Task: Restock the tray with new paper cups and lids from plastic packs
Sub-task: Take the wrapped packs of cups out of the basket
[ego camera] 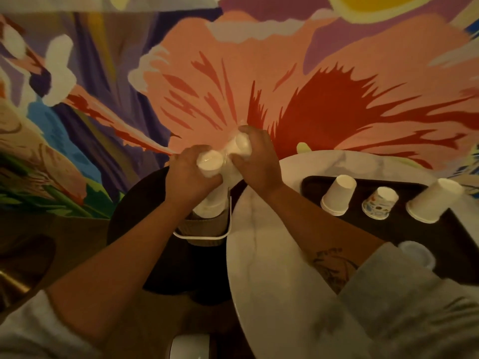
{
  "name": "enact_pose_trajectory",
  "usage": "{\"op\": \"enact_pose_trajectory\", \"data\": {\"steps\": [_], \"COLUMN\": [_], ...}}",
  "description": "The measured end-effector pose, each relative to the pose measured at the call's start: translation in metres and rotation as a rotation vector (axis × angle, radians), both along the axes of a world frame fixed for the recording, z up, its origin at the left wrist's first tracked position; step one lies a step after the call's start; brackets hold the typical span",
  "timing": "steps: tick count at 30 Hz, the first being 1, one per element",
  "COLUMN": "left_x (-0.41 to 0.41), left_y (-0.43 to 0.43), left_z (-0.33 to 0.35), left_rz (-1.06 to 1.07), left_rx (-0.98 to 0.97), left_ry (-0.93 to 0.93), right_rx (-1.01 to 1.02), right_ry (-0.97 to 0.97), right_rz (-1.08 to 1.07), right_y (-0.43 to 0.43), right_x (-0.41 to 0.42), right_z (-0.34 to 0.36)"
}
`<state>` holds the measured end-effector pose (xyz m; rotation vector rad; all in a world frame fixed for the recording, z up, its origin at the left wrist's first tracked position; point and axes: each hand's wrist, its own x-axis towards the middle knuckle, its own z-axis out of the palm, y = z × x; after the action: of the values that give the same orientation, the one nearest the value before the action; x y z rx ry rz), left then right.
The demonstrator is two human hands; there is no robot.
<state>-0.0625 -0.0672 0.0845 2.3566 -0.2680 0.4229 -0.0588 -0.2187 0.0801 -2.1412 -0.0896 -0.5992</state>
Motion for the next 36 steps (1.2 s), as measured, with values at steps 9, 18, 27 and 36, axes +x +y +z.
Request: {"op": "enact_pose_trajectory", "data": {"steps": [9, 18, 27, 36], "left_x": [-0.077, -0.147, -0.191, -0.199], "left_y": [-0.095, -0.208, -0.257, -0.251], "left_z": [0.026, 0.013, -0.042, -0.082], "left_rz": [-0.153, -0.357, -0.437, -0.446], "left_rx": [-0.051, 0.020, 0.137, 0.217], "left_ry": [0.025, 0.137, 0.224, 0.284], "right_rx": [-0.054, -0.150, -0.196, -0.262], "right_ry": [-0.033, 0.108, 0.318, 0.476], "right_rz": [-0.113, -0.294, -0.364, -0.311], "right_y": [-0.108, -0.227, -0.285, -0.287], "right_x": [-0.095, -0.195, -0.268, -0.293], "right_z": [0.047, 0.044, -0.003, -0.039]}}
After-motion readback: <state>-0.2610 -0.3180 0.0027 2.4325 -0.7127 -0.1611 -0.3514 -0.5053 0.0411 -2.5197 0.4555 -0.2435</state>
